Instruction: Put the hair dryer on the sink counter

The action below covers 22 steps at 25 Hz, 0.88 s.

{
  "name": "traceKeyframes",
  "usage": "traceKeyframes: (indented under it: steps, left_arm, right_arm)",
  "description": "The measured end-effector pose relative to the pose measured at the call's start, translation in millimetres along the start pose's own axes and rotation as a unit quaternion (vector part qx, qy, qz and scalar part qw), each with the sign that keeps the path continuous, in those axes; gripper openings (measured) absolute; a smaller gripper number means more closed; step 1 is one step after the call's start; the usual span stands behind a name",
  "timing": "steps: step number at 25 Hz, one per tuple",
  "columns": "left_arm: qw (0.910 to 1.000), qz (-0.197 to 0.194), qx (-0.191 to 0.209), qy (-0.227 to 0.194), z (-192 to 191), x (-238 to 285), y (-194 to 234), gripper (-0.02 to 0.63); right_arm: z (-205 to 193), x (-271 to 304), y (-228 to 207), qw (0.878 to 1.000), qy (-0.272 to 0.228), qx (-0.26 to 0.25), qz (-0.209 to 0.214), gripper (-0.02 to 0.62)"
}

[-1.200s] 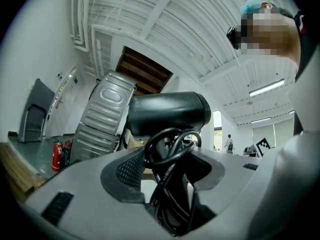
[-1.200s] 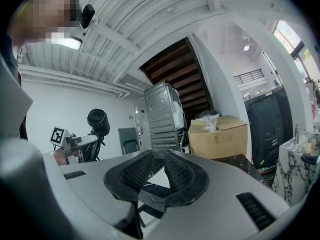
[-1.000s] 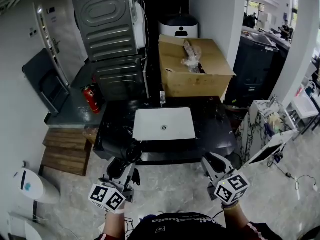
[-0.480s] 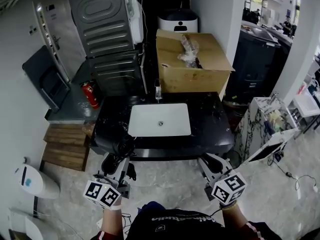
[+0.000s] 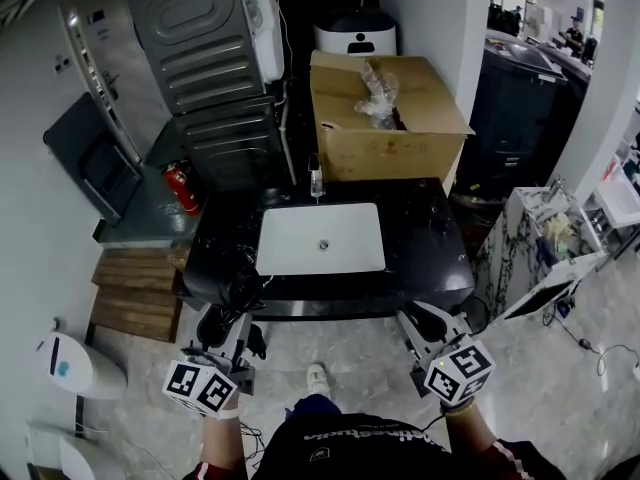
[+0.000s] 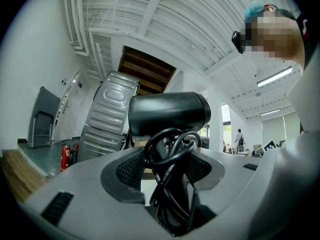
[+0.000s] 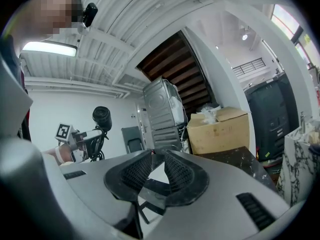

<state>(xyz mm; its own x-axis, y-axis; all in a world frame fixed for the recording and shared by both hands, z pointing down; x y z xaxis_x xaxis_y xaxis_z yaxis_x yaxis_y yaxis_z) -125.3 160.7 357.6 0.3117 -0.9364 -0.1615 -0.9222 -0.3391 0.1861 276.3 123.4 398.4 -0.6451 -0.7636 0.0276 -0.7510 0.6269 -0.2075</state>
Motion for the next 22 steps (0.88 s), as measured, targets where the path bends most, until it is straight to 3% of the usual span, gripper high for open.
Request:
traceKeyframes:
  steps: [9, 22]
  left_arm:
    - [0.9999, -0.01, -0.004, 0.008, -24, 77, 67, 0.235]
    - [0.9978, -0.061, 0.0, 0.024, -19, 216, 233, 0.235]
  right_arm:
    - [2, 89, -28, 1.0, 0.01, -0.011, -0.013, 0.097]
    - [40, 293, -35, 0.998, 0.004, -0.041, -0.048, 0.095]
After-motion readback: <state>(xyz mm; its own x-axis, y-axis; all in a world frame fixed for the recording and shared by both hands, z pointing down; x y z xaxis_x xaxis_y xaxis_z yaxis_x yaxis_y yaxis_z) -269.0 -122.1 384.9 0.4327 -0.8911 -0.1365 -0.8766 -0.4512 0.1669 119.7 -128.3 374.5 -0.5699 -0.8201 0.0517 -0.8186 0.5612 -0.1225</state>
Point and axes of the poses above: the fingertips, and each gripper's own axes: x forward along the fingers, y to its left, z out of its top, the point moved 10 cm from there along -x, backward along the fingers, and after that the axes turned 3 degrees about -y, right-handed, at the moved point
